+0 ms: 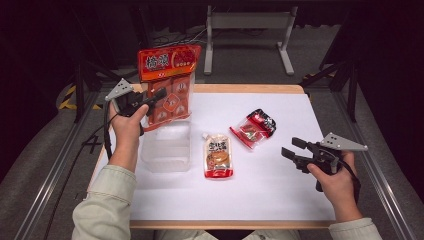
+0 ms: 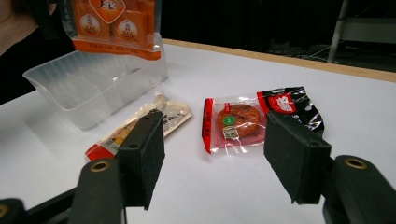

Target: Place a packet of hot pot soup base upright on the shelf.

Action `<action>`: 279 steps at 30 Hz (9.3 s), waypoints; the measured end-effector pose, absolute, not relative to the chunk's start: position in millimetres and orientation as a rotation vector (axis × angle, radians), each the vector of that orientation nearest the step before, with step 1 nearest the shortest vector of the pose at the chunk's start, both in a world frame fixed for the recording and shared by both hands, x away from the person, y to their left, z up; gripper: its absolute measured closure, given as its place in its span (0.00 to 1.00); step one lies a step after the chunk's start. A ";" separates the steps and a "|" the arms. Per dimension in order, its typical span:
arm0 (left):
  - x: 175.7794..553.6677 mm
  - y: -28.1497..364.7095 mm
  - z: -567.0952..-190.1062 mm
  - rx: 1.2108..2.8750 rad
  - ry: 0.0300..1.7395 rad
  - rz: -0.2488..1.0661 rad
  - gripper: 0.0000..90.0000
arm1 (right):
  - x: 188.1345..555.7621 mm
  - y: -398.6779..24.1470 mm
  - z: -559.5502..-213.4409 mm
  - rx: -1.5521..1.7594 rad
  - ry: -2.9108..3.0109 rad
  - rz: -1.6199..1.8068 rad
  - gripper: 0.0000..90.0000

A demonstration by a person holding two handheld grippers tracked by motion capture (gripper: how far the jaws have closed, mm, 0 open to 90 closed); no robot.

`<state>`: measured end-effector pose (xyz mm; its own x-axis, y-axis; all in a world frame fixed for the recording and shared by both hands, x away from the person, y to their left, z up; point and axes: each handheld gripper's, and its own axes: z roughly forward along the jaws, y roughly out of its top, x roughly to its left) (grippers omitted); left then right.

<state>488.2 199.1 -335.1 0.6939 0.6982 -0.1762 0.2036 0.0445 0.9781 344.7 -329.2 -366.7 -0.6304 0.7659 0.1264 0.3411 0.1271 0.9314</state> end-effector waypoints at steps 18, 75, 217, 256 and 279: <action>492.8 189.8 -342.7 1.478 0.831 0.461 0.78 | 343.0 -325.3 -365.2 1.036 2.044 1.535 0.43; 490.6 184.0 -344.9 1.822 1.012 0.341 0.78 | 344.5 -318.0 -366.0 0.992 2.087 1.559 0.41; 345.5 231.7 -364.7 1.810 0.812 0.317 0.12 | 448.4 -311.1 -390.1 1.173 2.103 1.356 0.29; 332.8 246.1 -396.4 1.764 0.846 0.330 0.12 | 517.6 -324.3 -440.4 1.468 2.104 1.271 0.26; 334.1 244.9 -399.7 1.773 0.853 0.315 0.12 | 520.5 -306.4 -443.3 1.354 2.175 1.110 0.71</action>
